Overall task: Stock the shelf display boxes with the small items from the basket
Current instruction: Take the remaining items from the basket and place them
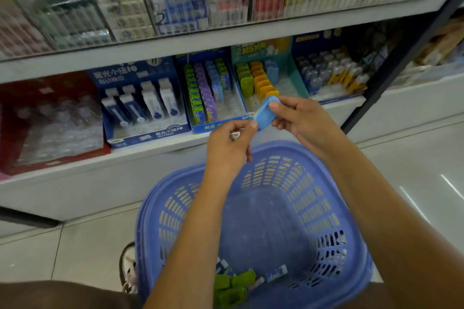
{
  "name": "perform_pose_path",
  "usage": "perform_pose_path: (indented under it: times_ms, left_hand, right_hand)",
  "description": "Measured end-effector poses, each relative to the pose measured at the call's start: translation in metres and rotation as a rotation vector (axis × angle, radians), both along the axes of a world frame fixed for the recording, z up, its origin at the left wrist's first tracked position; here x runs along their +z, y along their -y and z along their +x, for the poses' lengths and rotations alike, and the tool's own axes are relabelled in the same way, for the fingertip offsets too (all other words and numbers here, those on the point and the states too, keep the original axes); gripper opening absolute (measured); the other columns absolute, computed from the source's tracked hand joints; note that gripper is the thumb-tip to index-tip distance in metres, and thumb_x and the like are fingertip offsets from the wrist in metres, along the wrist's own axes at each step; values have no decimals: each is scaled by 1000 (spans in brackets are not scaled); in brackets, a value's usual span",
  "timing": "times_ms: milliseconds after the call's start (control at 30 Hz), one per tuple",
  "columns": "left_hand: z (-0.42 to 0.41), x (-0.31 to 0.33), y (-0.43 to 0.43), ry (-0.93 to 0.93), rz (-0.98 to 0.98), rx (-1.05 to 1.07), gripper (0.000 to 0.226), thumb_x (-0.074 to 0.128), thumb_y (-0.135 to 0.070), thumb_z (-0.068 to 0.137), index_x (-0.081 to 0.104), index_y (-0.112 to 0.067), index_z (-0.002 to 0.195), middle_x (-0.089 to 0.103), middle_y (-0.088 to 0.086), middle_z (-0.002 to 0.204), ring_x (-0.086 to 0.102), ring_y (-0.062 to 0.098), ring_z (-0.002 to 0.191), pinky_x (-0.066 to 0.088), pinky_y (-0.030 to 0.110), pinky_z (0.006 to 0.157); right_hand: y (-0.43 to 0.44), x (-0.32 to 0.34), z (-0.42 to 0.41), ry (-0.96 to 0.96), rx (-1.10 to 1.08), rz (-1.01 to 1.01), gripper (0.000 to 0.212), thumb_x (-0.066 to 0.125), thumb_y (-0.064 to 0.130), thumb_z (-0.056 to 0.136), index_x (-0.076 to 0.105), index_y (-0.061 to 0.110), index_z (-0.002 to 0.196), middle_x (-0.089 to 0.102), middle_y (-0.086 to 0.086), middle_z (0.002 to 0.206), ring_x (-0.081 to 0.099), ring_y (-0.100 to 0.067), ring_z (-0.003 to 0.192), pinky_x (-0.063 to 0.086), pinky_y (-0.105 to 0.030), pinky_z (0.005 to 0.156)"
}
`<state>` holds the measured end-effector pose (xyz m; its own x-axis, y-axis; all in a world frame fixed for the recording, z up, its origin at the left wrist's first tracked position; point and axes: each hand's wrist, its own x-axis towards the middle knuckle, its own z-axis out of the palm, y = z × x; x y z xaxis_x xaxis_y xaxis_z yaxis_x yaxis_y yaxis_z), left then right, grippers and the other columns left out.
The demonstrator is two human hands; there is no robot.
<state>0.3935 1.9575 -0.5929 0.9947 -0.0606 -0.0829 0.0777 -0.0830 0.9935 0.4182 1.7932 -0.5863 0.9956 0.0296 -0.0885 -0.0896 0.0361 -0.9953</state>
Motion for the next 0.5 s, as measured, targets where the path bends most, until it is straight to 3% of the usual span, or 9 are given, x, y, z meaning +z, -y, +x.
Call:
perform_pose_path:
  times_ms: [100,233,300,400,500]
  left_hand:
    - [9,4,8,-108,-172,21,25,55,-24,95,64,-1,96,52,-11,48,47,10,40,44,23,43]
    - [17,4,8,-190,-264,16,29,48,-29,98,63,-5,93,54,-4,57,46,10,38,41,19,39]
    - [21,4,10,-199,-257,24,29,46,-29,99,64,-7,92,54,-2,59,46,11,39,41,20,39]
    - [27,3,14,-205,-236,19,27,45,-25,100,64,-11,90,54,0,64,49,13,41,44,25,42]
    - [32,1,16,-192,-186,2,24,46,-22,99,66,-12,90,56,0,67,51,14,44,46,27,45]
  right_hand:
    - [22,10,15,107,-181,-142,16,55,15,95,65,9,106,63,-1,75,58,-3,59,49,-14,60]
    - [55,21,42,225,-305,-444,16,65,19,88,62,16,103,64,10,79,62,5,57,48,-6,58]
    - [63,23,60,264,-303,-613,18,69,21,85,63,15,101,64,10,79,61,0,63,46,-5,58]
    - [65,19,92,224,-224,-822,34,70,18,84,64,4,114,68,-12,100,56,-10,81,43,-13,69]
    - [63,12,115,116,-83,-1069,36,67,25,86,62,11,119,66,-8,112,52,-8,87,39,-15,74]
